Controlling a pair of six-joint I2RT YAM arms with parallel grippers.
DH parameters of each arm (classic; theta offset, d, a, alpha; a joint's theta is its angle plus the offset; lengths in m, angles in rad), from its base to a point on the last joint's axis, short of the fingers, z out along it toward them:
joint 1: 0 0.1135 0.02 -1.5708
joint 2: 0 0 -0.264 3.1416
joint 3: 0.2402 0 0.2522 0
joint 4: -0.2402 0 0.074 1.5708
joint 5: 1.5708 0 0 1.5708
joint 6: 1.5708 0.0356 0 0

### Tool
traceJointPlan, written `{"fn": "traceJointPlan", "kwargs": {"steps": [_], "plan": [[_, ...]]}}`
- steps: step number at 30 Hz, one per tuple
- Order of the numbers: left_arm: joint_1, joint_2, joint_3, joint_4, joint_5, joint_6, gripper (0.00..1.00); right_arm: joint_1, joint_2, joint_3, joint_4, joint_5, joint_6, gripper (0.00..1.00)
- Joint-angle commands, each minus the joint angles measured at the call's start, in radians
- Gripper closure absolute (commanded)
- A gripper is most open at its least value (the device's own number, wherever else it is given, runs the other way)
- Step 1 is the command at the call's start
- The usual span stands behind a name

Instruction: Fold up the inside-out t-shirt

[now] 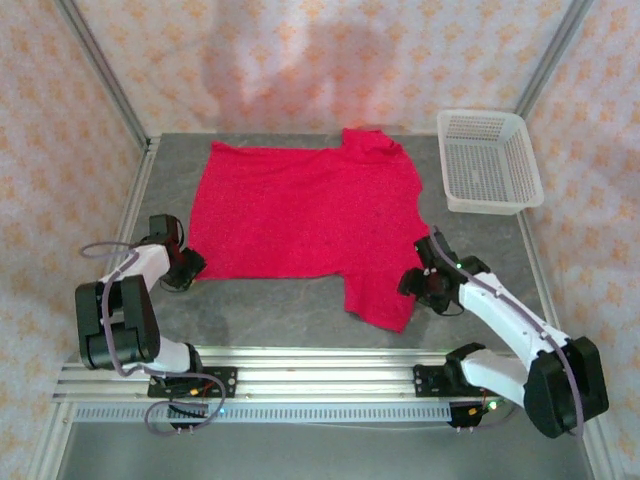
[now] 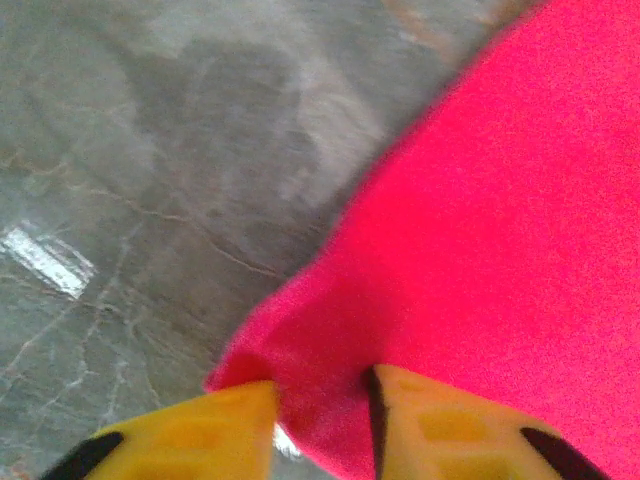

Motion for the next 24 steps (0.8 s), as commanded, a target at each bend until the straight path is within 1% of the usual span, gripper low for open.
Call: {"fn": "traceJointPlan", "kwargs": {"steps": [1,3,9,12,14,16,18,19,20,22,23,24], "plan": [[0.014,0.046,-0.002,0.052,-0.031,-0.002,0.88,0.064,-0.019,-0.041,0.022,-0.027,0.102,0.38],[0.016,0.046,0.006,0.044,-0.031,-0.001,1.00,0.111,-0.016,-0.057,0.030,-0.018,0.145,0.40],[0.016,-0.053,0.008,-0.010,-0.061,0.009,1.00,0.227,-0.067,-0.123,0.062,0.003,0.275,0.44],[0.016,-0.076,0.012,-0.026,-0.058,0.013,1.00,0.242,-0.063,-0.149,0.113,0.002,0.303,0.46],[0.016,-0.081,0.014,-0.032,-0.057,0.014,1.00,0.244,-0.044,-0.166,0.172,-0.001,0.311,0.49],[0.016,-0.083,0.014,-0.036,-0.058,0.019,1.00,0.244,-0.020,-0.179,0.228,0.013,0.314,0.58],[0.016,-0.085,0.017,-0.047,-0.062,0.024,1.00,0.244,0.007,-0.174,0.253,0.033,0.311,0.71],[0.016,-0.090,0.018,-0.053,-0.063,0.025,1.00,0.244,0.015,-0.173,0.260,0.036,0.310,0.74],[0.017,-0.099,0.020,-0.059,-0.066,0.028,1.00,0.244,0.022,-0.172,0.264,0.042,0.310,0.80],[0.016,-0.123,0.024,-0.082,-0.081,0.035,1.00,0.244,0.016,-0.166,0.249,0.043,0.305,0.97],[0.016,-0.140,0.029,-0.102,-0.092,0.042,1.00,0.244,0.004,-0.158,0.220,0.045,0.298,1.00],[0.016,-0.162,0.037,-0.126,-0.105,0.049,1.00,0.244,-0.017,-0.142,0.173,0.052,0.290,1.00]]}}
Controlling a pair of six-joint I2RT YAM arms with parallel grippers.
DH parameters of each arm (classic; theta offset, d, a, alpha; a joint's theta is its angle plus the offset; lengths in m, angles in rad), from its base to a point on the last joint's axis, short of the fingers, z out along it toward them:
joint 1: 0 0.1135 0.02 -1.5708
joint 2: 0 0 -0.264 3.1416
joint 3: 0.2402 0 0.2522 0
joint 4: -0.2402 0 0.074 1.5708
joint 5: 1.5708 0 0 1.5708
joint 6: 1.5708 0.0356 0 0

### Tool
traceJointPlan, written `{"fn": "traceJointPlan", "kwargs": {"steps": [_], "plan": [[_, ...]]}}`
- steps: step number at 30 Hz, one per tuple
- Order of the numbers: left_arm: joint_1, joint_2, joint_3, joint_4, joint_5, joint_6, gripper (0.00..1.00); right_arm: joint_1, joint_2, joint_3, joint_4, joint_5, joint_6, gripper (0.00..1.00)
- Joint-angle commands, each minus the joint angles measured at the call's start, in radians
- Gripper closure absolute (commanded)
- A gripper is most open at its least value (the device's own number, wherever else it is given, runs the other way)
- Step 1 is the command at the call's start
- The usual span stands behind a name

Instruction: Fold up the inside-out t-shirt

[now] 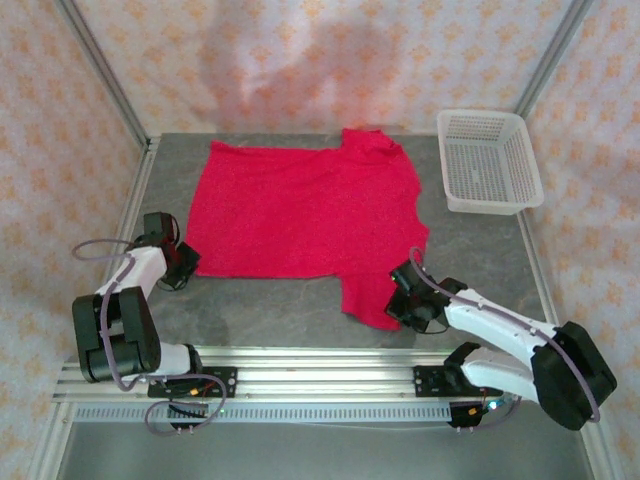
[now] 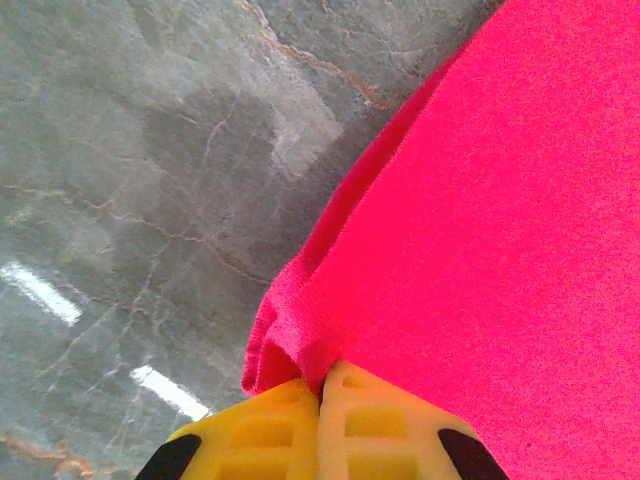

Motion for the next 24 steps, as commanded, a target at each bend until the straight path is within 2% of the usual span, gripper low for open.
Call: {"fn": "traceJointPlan", "kwargs": {"steps": [1,6,11,19,24], "plan": [[0.006,-0.078,0.033,-0.113,-0.088,0.039,1.00,0.005,-0.058,0.038,-0.097,0.055,-0.016,1.00],[0.006,-0.241,0.075,-0.265,-0.145,0.049,1.00,0.005,-0.303,0.143,-0.358,0.072,-0.004,1.00],[0.003,-0.361,0.098,-0.314,-0.115,0.024,1.00,0.006,-0.433,0.264,-0.487,0.062,0.025,1.00],[-0.005,-0.329,0.087,-0.304,-0.085,0.025,1.00,0.005,-0.421,0.313,-0.463,0.061,0.008,1.00],[-0.032,-0.233,0.114,-0.241,-0.084,0.018,1.00,-0.011,-0.259,0.428,-0.393,0.166,-0.102,1.00]]}}
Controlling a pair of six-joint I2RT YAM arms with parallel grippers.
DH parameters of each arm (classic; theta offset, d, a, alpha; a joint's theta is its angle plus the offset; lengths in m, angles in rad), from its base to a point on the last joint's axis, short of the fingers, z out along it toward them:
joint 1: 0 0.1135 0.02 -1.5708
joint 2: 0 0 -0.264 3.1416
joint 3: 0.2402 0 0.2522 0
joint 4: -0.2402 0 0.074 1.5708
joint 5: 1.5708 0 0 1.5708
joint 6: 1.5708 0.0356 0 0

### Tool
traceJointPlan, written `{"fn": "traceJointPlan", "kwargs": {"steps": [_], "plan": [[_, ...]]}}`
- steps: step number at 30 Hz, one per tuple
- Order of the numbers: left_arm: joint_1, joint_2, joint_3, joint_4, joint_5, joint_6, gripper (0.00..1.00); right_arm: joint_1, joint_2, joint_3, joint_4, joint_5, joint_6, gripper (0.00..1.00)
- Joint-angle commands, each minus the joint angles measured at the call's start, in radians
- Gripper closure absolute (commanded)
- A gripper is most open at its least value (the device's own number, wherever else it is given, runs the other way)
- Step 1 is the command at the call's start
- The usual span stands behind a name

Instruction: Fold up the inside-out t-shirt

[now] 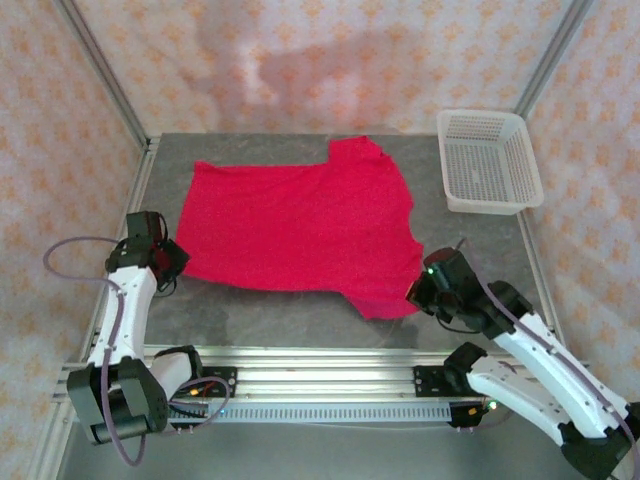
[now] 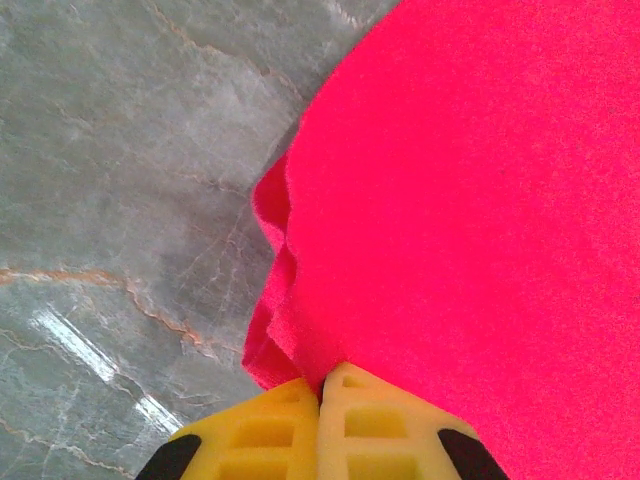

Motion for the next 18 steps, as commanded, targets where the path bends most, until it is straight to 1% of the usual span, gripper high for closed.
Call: {"fn": "traceJointPlan", "kwargs": {"steps": [1,7,11,14,18], "plan": [[-0.023,0.080,0.050,0.038,-0.011,-0.010,1.00,-0.027,0.126,0.115,0.070,0.104,-0.107,1.00],[-0.047,0.294,0.233,0.045,-0.079,0.023,1.00,-0.167,0.455,0.313,0.198,0.117,-0.283,1.00],[-0.049,0.420,0.332,0.052,-0.110,0.035,1.00,-0.237,0.647,0.444,0.225,0.119,-0.348,1.00],[-0.049,0.515,0.404,0.045,-0.107,0.039,1.00,-0.275,0.764,0.537,0.213,0.102,-0.372,1.00],[-0.048,0.608,0.467,0.042,-0.110,0.044,1.00,-0.297,0.869,0.624,0.216,0.094,-0.386,1.00]]}}
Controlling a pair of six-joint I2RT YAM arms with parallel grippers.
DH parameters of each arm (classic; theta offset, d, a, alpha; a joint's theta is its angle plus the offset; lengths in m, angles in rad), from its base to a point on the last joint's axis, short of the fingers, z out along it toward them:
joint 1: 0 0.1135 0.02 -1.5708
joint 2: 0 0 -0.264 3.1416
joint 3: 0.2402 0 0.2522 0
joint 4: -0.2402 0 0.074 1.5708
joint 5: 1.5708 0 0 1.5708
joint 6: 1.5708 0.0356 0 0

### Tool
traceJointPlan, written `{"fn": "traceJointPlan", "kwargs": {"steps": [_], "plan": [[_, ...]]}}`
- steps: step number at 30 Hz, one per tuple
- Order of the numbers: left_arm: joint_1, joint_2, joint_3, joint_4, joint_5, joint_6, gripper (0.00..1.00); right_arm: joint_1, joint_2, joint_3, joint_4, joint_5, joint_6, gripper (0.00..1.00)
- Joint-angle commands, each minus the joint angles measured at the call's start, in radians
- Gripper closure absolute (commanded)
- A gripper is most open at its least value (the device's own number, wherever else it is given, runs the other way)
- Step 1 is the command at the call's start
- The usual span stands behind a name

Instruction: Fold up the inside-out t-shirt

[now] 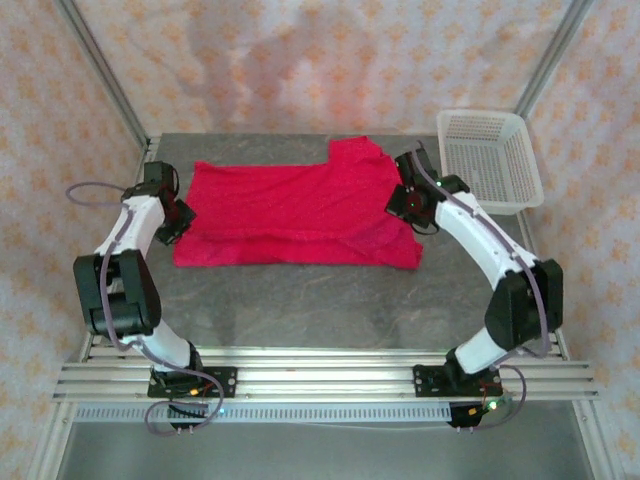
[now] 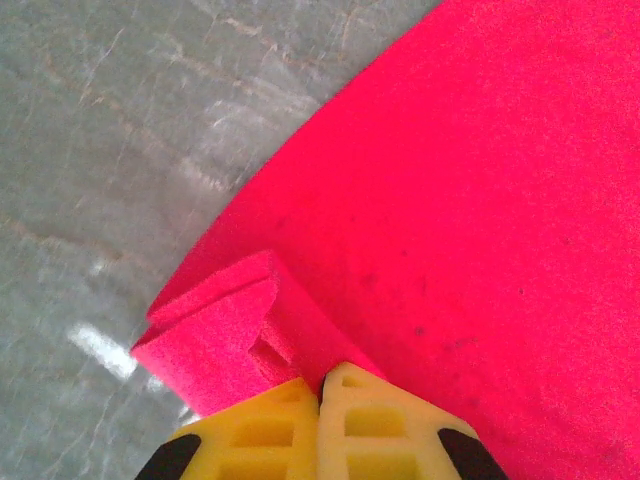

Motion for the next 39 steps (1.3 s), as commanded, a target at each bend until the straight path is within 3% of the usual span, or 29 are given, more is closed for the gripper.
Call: {"fn": "traceJointPlan", "kwargs": {"steps": [1,14,15,16,17,20,23,27,31,34,39], "plan": [[-0.005,0.055,0.052,-0.007,-0.054,0.024,1.00,-0.013,0.064,0.081,0.004,0.013,-0.049,1.00],[-0.011,0.256,0.226,-0.049,-0.057,0.044,0.99,-0.036,0.408,0.409,-0.067,-0.027,-0.069,0.98],[-0.012,0.290,0.246,-0.056,-0.053,0.046,0.88,-0.042,0.444,0.452,-0.074,-0.033,-0.070,0.92],[-0.014,0.312,0.268,-0.059,-0.049,0.046,0.62,-0.048,0.491,0.513,-0.079,-0.040,-0.075,0.80],[-0.013,0.332,0.291,-0.062,-0.043,0.060,0.47,-0.056,0.546,0.586,-0.100,-0.047,-0.078,0.67],[-0.015,0.346,0.359,-0.092,-0.035,0.075,0.38,-0.076,0.722,0.926,-0.297,-0.065,-0.088,0.59],[-0.046,0.270,0.325,-0.069,-0.061,0.069,0.37,-0.070,0.778,1.060,-0.435,-0.061,-0.106,0.58],[-0.145,0.055,0.140,0.032,-0.045,0.058,0.37,-0.031,0.587,0.684,-0.254,-0.109,-0.113,0.60],[-0.208,-0.046,-0.071,0.198,0.123,-0.004,0.37,0.003,0.410,0.291,-0.008,-0.216,-0.040,0.60],[-0.215,-0.051,-0.147,0.235,0.137,-0.024,0.38,0.040,0.372,0.159,0.068,-0.227,-0.011,0.58],[-0.215,-0.049,-0.193,0.232,0.132,-0.015,0.39,0.073,0.384,0.080,0.108,-0.226,0.015,0.55]]}}
